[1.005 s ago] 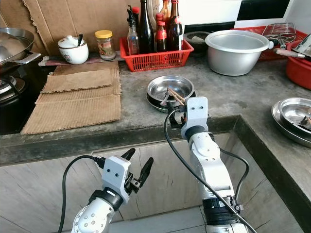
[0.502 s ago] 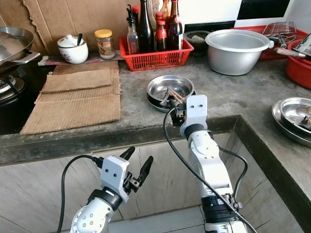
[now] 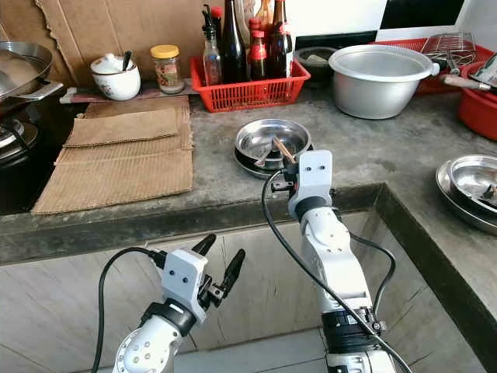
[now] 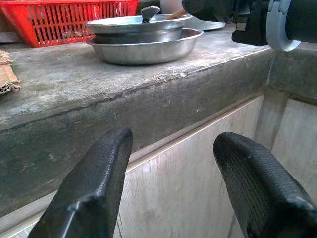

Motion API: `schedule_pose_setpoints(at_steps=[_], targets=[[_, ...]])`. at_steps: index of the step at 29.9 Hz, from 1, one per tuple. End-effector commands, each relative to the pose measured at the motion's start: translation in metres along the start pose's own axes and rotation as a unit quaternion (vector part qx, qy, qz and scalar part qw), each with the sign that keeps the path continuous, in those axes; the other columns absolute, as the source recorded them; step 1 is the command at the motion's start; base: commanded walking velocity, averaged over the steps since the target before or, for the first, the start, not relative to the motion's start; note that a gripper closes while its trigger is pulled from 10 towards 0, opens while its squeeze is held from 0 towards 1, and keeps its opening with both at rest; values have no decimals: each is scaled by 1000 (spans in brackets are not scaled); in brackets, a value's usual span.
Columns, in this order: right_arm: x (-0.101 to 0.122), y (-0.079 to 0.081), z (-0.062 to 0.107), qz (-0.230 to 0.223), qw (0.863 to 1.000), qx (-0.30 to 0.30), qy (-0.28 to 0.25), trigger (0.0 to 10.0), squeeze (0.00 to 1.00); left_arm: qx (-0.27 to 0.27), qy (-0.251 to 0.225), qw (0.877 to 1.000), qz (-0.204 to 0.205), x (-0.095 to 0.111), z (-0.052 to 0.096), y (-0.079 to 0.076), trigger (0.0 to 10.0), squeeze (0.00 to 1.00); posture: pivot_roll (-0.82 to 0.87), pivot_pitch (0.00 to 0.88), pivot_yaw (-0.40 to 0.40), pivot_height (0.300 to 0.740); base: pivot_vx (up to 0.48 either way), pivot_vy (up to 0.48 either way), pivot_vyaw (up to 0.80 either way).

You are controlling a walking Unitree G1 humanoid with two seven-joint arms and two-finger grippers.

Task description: Kitchen organization

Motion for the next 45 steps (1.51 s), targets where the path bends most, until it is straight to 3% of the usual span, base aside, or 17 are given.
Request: schedule_pose_setpoints(at_steps=[1,5,7,12,27,28,45], targets=[[6,0,-2,-5,1000,-2,-12,0,0,-4,4,1000,-2,-1,-1,-1,10000,0,34,48,-22,740,0,0,0],[10,0,-2,-9,1000,-5,-23,0,0,-3,5,1000,-2,-1,-1,-1,10000,0,33,45,-23,740,0,0,0],[26,4,1,-32,998,-1,-60,0,0,0,6,1000,-3,-2,-1,0,10000,0,31,45,-24,740,0,0,0],[40,9,11,-42,994,-2,-97,0,0,9,11,1000,-2,-3,-2,3,10000,0,29,49,-23,740,0,0,0],[52,2,28,-53,989,-34,-131,78,0,25,12,1000,-1,-4,-3,8,10000,0,17,50,-15,740,0,0,0],[51,2,28,-53,990,-35,-127,10000,0,26,13,1000,0,-4,-3,8,10000,0,16,49,-14,740,0,0,0],[49,5,28,-55,990,-34,-122,10000,0,24,15,1000,-5,-5,-3,7,10000,0,18,52,-14,740,-173,0,0]])
Point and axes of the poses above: a point about 5 cm out from each wrist's last joint towards the gripper, its own z axis pointing back from the gripper into the wrist, its own x axis along the axis of the wrist's last joint, y = z × x, the point moved 2 cm from there along -z, pointing out of the wrist towards the gripper, and after that the axes turned 14 degrees about -z, right-handed, at the moved point
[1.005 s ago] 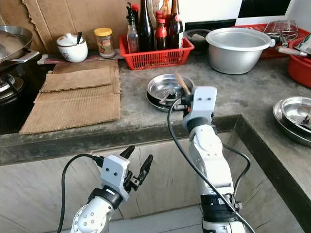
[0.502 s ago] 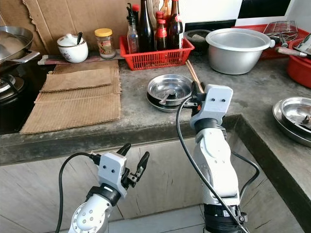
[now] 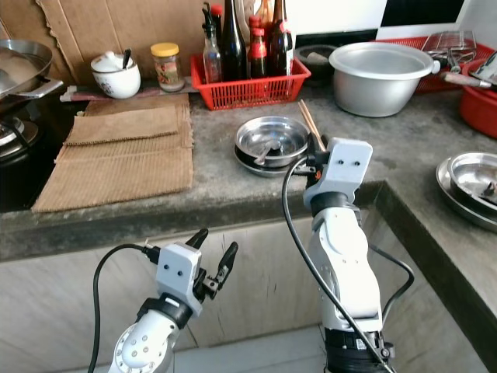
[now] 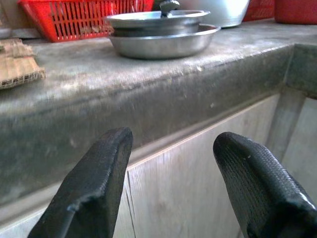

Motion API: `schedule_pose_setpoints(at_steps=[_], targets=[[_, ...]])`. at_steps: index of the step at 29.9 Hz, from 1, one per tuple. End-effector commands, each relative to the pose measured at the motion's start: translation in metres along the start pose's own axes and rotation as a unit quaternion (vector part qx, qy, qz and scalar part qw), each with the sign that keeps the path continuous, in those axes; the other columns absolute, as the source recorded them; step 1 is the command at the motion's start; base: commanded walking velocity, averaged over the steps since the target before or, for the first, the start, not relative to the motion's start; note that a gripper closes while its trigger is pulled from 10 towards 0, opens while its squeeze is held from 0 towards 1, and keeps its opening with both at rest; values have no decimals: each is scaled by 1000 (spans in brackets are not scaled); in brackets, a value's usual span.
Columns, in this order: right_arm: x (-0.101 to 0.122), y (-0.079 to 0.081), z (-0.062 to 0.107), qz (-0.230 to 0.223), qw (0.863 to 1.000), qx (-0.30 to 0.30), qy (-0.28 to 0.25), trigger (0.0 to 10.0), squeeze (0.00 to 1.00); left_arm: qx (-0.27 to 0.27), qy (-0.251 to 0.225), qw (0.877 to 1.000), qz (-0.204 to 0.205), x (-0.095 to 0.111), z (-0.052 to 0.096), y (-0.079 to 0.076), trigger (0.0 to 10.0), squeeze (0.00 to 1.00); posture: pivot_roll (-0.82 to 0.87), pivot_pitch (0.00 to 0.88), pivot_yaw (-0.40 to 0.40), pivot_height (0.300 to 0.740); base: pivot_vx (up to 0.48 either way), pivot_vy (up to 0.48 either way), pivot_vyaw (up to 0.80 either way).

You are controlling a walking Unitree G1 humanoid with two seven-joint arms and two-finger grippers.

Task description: Kitchen organization

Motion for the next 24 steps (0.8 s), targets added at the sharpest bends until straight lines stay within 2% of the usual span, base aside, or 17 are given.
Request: schedule_pose_setpoints(at_steps=[1,14,24], targets=[[4,4,1,-1,1000,5,-5,10000,0,-6,12,1000,-2,-5,1,-3,10000,0,17,52,-13,740,-304,0,0],[3,3,1,6,1000,1,-2,10000,0,-6,13,1000,-3,-5,1,-3,10000,0,16,53,-13,740,-303,0,0],[-8,-2,14,27,999,0,23,10000,0,-6,13,1000,-3,-5,1,-4,10000,0,16,49,-14,740,-304,0,0]])
Point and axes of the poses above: a point about 5 cm out from each wrist's last joint towards the gripper, its own z axis pointing back from the gripper into the wrist, its own x axis along the axis of the wrist's last joint, y = z × x, the point moved 2 cm from there along -z, pointing out of the wrist towards the gripper, and after that the axes turned 14 degrees about -z, right-handed, at the moved point
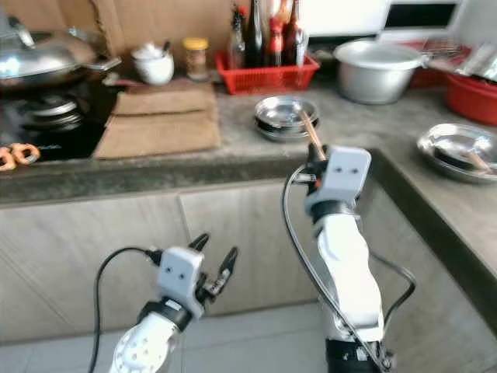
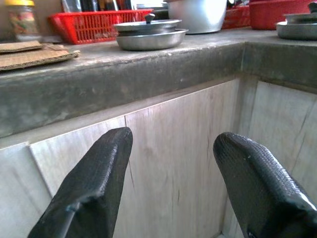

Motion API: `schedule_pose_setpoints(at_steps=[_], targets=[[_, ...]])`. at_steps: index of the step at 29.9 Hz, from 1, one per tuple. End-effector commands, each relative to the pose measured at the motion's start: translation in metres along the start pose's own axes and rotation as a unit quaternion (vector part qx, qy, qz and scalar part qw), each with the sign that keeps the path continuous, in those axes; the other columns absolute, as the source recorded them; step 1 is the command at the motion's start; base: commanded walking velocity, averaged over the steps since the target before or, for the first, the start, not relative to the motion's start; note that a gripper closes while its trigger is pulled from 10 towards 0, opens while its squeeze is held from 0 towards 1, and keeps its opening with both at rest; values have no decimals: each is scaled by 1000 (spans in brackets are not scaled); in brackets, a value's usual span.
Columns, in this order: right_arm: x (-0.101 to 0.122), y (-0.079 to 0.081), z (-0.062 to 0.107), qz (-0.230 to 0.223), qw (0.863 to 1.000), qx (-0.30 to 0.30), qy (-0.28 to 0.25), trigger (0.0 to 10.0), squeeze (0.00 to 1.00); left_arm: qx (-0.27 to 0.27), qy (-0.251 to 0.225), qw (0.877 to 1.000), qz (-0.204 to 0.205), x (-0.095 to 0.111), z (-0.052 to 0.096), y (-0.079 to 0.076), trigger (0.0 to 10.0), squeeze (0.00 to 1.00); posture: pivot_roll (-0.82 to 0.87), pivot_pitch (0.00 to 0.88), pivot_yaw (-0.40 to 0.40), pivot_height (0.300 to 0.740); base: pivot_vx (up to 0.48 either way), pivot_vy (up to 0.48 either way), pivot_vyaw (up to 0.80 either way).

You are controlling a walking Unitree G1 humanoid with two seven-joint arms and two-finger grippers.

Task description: Kitchen organization

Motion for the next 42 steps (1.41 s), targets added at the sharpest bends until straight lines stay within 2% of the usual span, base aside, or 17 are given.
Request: schedule_pose_setpoints(at_steps=[1,14,16,22,31,42], targets=[[0,0,5,10,1000,6,3,10000,0,-6,1,1000,1,1,0,-5,10000,0,16,49,-14,740,-304,0,0],[-10,-1,19,30,999,15,26,10000,0,-7,-1,1000,2,1,1,-6,10000,0,12,40,-12,740,-286,0,0],[-16,-2,27,49,998,24,38,10000,0,-7,2,1000,3,1,1,-6,10000,0,10,38,-11,740,0,0,0],[-20,-5,33,55,997,24,49,10000,0,-7,3,1000,6,0,1,-6,10000,0,7,35,-8,740,0,0,0],[-22,-5,35,55,997,21,55,10000,0,-4,6,1000,19,-2,1,-4,10000,0,7,40,-3,740,0,0,-775],[-24,-3,38,52,997,19,56,10000,0,3,8,1000,19,-2,0,-2,10000,0,9,49,-4,740,0,278,-800]])
Point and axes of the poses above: a point about 5 cm out from each wrist's last joint towards the gripper, its own z axis pointing back from the gripper into the wrist, its own x axis along the axis of the wrist's last joint, y = z × x, the point moved 2 cm from there along -z, pointing out of the wrist towards the gripper, and after that the axes turned 14 degrees about -z, right-handed, at the moved point
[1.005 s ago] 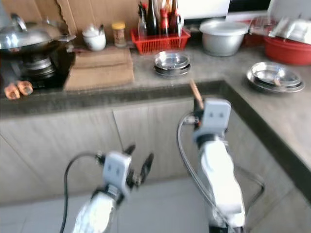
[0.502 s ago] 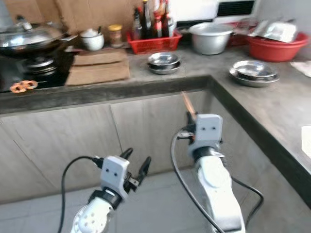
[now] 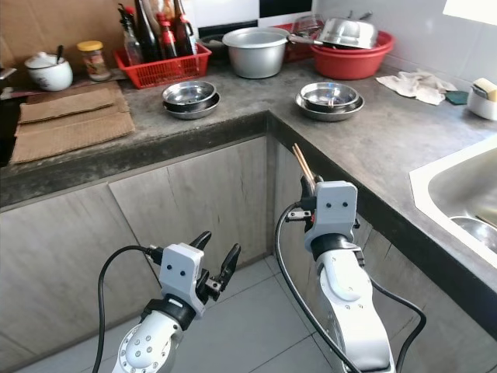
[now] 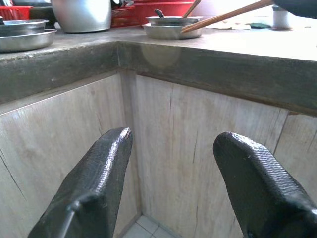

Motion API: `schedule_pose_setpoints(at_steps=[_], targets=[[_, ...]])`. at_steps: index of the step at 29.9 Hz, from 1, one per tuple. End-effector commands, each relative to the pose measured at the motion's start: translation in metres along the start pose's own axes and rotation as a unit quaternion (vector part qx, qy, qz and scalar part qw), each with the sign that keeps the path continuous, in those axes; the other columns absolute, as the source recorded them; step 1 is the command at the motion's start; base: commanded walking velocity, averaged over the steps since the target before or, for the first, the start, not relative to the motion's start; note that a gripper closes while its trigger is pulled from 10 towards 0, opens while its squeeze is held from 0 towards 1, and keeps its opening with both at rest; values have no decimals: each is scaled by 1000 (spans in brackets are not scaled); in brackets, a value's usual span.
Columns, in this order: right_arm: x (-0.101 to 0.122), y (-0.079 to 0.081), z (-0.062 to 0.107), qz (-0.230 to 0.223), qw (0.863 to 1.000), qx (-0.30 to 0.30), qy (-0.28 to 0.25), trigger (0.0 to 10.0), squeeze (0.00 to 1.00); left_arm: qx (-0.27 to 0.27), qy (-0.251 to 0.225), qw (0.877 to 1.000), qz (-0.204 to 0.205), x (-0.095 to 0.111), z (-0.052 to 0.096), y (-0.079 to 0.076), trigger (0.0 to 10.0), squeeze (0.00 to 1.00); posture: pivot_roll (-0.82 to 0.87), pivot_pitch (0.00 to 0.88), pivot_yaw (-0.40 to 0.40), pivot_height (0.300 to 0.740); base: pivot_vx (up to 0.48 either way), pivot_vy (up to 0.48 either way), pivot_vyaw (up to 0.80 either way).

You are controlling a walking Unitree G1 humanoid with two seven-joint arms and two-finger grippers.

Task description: Kitchen organization

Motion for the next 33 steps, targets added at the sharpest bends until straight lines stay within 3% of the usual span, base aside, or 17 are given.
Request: schedule_pose_setpoints(at_steps=[1,9,20,27,33], targets=[[2,3,2,0,1000,3,-1,10000,0,1,10,1000,-1,-3,1,1,10000,0,9,50,-4,740,0,337,-800],[3,3,1,1,1000,-1,-5,10000,0,0,10,1000,-1,-3,1,2,10000,0,9,52,-1,740,0,358,0],[5,4,-1,-2,1000,-3,-8,10000,0,-1,11,1000,-3,-3,1,2,10000,0,9,53,1,740,0,354,-800],[6,4,-2,0,1000,-7,-12,10000,0,-13,7,1000,-18,-3,1,0,10000,0,8,53,7,740,0,0,-800],[11,3,-4,5,1000,-8,-22,10000,0,-19,7,1000,-20,-3,1,-2,10000,0,8,54,7,740,0,-421,-792]])
Point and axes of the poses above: a point about 5 cm out from each wrist's last joint towards the gripper, its own z axis pointing back from the gripper into the wrist, its own x axis along the axis of the wrist's last joint, y = z × x, the point moved 2 cm from there along -z, pointing out of the wrist towards the gripper, and after that the axes turned 14 degrees about -z, right-handed, at the moved point
